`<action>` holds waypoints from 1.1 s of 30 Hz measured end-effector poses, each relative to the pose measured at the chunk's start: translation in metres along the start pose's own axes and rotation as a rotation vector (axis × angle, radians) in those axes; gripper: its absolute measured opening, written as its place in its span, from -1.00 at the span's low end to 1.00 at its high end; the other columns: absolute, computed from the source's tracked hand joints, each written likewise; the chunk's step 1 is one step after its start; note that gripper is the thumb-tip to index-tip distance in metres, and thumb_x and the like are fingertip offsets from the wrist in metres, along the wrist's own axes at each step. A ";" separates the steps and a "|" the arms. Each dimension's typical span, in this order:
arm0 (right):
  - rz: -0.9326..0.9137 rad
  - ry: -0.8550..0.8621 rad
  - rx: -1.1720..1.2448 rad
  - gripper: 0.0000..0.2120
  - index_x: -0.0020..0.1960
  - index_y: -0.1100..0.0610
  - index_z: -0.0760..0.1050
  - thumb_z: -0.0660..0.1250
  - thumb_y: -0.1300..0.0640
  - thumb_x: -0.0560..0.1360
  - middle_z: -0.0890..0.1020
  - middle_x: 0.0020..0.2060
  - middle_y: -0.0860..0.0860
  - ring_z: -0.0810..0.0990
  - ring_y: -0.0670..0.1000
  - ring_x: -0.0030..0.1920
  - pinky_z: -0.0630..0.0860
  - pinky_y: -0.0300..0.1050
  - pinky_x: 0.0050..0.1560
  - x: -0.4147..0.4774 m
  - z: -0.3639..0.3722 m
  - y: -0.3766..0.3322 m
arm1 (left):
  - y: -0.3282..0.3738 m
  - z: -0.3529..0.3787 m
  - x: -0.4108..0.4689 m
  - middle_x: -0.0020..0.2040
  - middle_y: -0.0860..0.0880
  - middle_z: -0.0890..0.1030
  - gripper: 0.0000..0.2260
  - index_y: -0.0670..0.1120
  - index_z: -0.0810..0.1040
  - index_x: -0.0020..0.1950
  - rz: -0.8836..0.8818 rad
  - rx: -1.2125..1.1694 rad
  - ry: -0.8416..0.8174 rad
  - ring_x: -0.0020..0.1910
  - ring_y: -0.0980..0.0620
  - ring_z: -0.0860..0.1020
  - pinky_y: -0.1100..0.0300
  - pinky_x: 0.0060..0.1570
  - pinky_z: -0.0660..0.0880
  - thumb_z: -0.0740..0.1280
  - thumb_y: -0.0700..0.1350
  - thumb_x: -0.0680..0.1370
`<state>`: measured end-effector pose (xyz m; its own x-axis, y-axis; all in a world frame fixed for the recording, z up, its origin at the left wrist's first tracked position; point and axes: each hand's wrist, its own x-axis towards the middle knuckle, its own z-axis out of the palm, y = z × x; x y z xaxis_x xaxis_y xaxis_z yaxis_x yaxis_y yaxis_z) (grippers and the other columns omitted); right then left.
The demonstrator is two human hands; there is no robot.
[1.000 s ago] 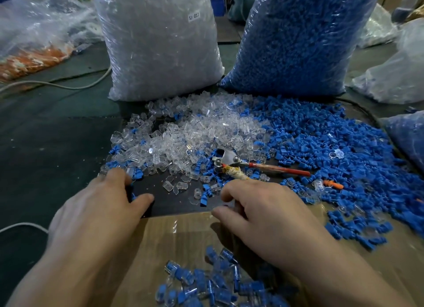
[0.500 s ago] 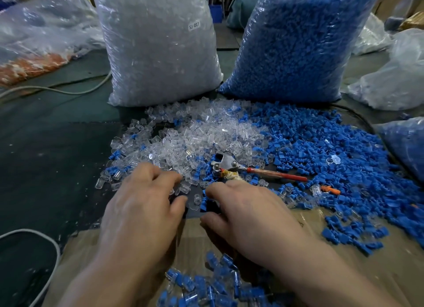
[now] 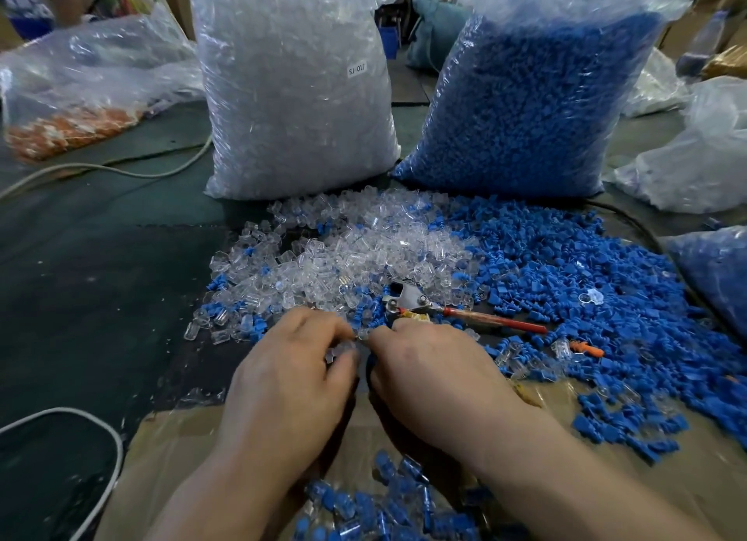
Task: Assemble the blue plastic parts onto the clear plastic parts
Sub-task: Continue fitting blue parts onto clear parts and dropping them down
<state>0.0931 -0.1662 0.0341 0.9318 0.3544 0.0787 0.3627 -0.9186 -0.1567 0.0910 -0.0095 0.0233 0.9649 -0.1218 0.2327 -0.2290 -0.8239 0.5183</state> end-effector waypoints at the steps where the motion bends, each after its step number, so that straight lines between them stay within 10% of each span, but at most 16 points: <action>1: 0.001 0.006 -0.008 -0.85 -0.13 -0.04 0.25 0.20 0.09 0.57 0.23 -0.33 -0.09 0.30 0.00 -0.34 0.08 -0.16 -0.45 0.001 0.001 0.001 | 0.000 -0.001 -0.001 -0.12 0.23 0.55 -0.96 0.21 0.51 -0.03 -0.040 -0.092 0.045 -0.09 0.27 0.51 0.32 -0.25 0.36 0.33 0.09 0.53; 10: -0.023 0.009 -0.007 -0.91 0.00 0.02 0.41 0.19 0.01 0.59 0.40 -0.20 -0.04 0.46 0.08 -0.22 0.22 -0.08 -0.34 -0.004 -0.005 0.002 | -0.004 -0.002 0.002 -0.29 -0.05 0.64 -0.73 0.10 0.70 0.04 -0.415 -1.102 -0.006 -0.37 0.05 0.57 0.25 -0.38 0.53 0.29 -0.23 0.63; 19: -0.061 0.026 -0.027 -0.88 0.13 0.07 0.38 0.17 0.08 0.62 0.46 -0.08 0.03 0.53 0.11 -0.10 0.27 -0.03 -0.26 0.001 -0.005 -0.001 | 0.004 -0.001 -0.001 -0.31 -0.13 0.67 -0.78 0.13 0.73 -0.01 -0.455 -1.052 -0.048 -0.43 -0.03 0.59 0.19 -0.46 0.55 0.35 -0.17 0.61; 28: 0.179 0.163 0.829 -0.93 -0.15 -0.08 0.55 0.40 0.03 0.51 0.59 -0.39 -0.22 0.52 -0.21 -0.41 0.37 -0.33 -0.46 -0.028 -0.035 0.003 | 0.014 -0.008 -0.006 -0.18 -0.12 0.74 -0.68 0.13 0.75 -0.01 -0.318 -1.043 -0.103 -0.24 -0.04 0.71 0.21 -0.31 0.60 0.50 0.07 0.26; 33: 0.185 0.221 0.883 -0.81 0.03 -0.26 0.52 0.35 0.04 0.54 0.60 -0.16 -0.29 0.59 -0.22 -0.18 0.53 -0.25 -0.20 -0.038 -0.030 0.004 | 0.018 -0.006 -0.009 -0.41 -0.07 0.65 -0.67 0.11 0.68 -0.17 -0.257 -0.865 -0.109 -0.49 0.06 0.60 0.28 -0.51 0.46 0.41 0.30 0.26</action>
<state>0.0590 -0.1887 0.0600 0.9846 0.0912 0.1494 0.1747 -0.4592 -0.8710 0.0780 -0.0198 0.0350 0.9963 -0.0796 -0.0323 0.0213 -0.1353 0.9906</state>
